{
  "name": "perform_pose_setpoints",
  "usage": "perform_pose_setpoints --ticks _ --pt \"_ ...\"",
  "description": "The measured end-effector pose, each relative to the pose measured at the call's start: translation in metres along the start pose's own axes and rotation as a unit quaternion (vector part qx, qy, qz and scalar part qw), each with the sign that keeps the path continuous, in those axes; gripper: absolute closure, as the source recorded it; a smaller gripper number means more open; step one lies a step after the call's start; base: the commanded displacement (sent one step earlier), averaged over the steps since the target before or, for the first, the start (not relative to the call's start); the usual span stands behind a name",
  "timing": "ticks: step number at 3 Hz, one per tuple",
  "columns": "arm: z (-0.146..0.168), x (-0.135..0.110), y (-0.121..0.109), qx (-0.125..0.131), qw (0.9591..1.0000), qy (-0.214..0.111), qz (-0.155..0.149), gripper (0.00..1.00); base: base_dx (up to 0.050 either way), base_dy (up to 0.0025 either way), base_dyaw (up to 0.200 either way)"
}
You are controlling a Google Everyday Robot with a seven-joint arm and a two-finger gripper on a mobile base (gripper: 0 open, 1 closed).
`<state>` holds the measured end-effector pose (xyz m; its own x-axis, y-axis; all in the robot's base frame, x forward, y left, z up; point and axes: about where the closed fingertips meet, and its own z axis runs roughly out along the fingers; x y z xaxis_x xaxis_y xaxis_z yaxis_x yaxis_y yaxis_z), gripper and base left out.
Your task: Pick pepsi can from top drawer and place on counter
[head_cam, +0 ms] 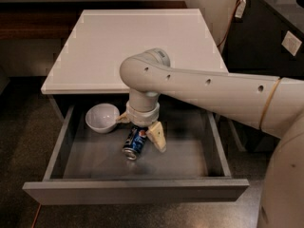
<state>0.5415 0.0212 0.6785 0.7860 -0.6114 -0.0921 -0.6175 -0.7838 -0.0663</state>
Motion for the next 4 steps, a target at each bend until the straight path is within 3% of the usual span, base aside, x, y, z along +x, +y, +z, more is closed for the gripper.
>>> perform_pose_setpoints --ticks 1,3,4 --pt "0.023 0.003 -0.005 -0.007 0.9996 0.005 -0.026 0.0 0.0 0.0 0.0" --pt "0.042 0.024 -0.001 -0.025 0.9991 0.022 -0.026 0.0 0.0 0.0 0.0" --pt "0.049 0.026 0.0 -0.029 0.9991 0.02 -0.025 0.12 0.0 0.0 0.0"
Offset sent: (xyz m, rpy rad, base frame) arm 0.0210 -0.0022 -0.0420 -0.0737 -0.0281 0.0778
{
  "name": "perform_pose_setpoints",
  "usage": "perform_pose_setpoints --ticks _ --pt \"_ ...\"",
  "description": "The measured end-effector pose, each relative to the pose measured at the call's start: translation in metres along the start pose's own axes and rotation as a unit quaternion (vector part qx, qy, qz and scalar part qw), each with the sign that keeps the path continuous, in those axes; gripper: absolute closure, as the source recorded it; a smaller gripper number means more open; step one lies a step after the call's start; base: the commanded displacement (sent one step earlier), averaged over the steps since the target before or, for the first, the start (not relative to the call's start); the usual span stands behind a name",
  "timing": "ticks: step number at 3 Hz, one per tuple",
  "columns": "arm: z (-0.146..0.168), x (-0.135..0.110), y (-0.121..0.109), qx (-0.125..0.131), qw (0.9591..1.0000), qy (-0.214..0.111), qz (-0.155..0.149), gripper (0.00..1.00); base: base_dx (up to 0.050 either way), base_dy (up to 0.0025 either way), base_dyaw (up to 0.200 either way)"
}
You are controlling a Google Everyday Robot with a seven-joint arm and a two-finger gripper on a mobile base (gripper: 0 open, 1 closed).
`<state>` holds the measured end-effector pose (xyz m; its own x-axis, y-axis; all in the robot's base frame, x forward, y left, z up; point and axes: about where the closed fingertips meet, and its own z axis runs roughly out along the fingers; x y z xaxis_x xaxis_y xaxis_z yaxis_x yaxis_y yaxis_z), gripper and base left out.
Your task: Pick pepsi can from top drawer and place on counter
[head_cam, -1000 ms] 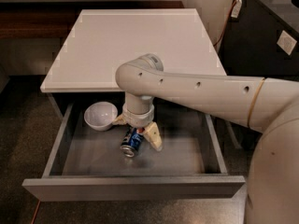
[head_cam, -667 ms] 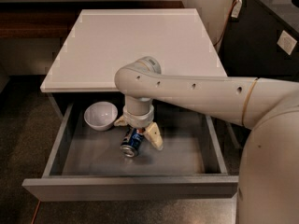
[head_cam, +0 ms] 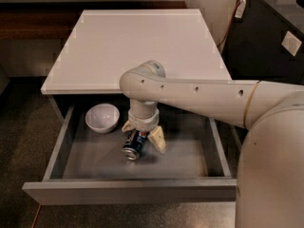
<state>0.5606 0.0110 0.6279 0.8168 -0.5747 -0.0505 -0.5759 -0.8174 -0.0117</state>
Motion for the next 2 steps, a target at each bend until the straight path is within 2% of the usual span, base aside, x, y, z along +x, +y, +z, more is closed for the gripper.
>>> perform_pose_setpoints --ticks 1,2 --pt "0.0042 0.0005 -0.0005 -0.001 1.0 -0.002 0.004 0.43 0.0 0.0 0.0" --pt "0.0031 0.0005 0.0011 0.003 1.0 -0.002 0.009 0.67 0.0 0.0 0.0"
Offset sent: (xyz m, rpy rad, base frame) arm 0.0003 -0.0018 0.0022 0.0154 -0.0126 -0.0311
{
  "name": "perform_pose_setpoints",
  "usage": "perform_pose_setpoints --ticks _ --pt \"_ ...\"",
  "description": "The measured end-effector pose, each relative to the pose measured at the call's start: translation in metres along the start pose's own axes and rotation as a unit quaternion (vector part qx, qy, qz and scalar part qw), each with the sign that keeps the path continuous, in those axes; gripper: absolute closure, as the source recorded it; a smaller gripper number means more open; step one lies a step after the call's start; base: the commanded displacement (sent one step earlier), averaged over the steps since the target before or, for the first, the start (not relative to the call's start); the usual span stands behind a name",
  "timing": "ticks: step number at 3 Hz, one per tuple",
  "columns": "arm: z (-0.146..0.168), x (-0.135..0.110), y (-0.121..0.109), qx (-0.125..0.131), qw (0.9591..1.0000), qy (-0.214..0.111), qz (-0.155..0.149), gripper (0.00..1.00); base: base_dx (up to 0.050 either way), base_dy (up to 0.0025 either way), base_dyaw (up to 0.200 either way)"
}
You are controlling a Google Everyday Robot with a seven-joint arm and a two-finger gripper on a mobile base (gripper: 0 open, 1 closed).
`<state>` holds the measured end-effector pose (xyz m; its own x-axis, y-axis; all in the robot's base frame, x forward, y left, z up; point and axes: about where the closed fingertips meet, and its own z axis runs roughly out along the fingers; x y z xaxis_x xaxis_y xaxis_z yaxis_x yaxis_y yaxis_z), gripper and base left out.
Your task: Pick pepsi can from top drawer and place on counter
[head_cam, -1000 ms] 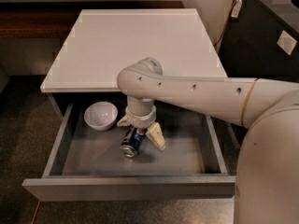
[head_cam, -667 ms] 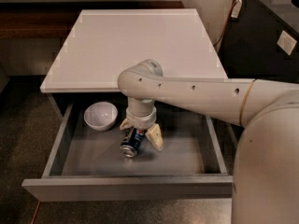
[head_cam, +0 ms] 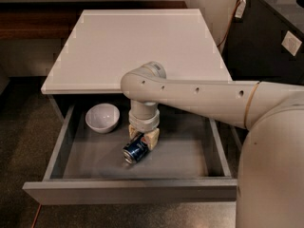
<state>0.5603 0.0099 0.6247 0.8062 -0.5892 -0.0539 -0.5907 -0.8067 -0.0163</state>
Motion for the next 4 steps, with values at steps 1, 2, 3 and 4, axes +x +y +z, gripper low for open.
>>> perform_pose_setpoints --ticks 1,2,3,4 --pt "-0.021 -0.009 0.006 0.02 0.9994 -0.009 0.028 0.9 0.0 0.0 0.0" --pt "-0.051 -0.021 0.013 0.043 0.9968 -0.026 0.062 1.0 0.0 0.0 0.0" --pt "-0.086 -0.04 0.018 0.064 0.9923 -0.049 0.094 1.0 0.0 0.0 0.0" --pt "-0.115 -0.061 0.02 0.074 0.9891 -0.062 0.111 1.0 0.0 0.0 0.0"
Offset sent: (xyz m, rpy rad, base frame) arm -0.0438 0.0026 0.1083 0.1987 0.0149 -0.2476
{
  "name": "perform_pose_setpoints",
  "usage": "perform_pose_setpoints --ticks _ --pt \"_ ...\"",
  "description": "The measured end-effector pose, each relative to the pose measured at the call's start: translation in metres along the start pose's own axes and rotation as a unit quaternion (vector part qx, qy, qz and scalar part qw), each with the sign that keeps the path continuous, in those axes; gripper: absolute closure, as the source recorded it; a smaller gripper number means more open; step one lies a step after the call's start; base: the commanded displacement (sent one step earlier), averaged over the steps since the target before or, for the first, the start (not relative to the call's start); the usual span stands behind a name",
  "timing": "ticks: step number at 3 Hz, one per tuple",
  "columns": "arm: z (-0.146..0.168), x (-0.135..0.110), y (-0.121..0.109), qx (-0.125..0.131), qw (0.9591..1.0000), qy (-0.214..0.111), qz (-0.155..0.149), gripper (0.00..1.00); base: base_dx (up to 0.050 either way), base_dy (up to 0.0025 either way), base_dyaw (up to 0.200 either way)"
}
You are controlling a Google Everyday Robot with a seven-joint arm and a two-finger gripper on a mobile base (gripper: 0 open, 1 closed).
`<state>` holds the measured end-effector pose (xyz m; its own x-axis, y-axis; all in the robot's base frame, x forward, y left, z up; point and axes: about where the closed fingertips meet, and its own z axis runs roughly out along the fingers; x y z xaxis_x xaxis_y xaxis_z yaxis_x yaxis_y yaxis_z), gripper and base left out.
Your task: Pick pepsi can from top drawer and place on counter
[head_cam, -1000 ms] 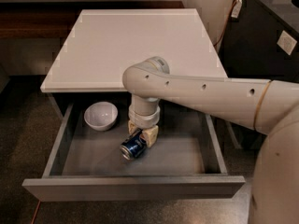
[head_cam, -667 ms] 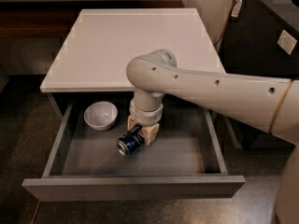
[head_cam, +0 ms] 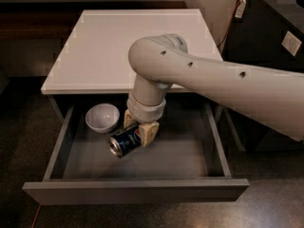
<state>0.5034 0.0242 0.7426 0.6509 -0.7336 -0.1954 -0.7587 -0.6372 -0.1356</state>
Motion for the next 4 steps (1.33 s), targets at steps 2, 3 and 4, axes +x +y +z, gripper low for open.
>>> perform_pose_setpoints --ticks 2,3,4 --pt "-0.049 -0.041 -0.004 0.005 0.9992 -0.027 0.027 1.0 0.0 0.0 0.0" --pt "-0.06 -0.041 -0.006 0.006 0.9993 -0.018 0.032 1.0 0.0 0.0 0.0" --pt "-0.076 -0.039 -0.013 0.005 0.9994 0.0 0.034 1.0 0.0 0.0 0.0"
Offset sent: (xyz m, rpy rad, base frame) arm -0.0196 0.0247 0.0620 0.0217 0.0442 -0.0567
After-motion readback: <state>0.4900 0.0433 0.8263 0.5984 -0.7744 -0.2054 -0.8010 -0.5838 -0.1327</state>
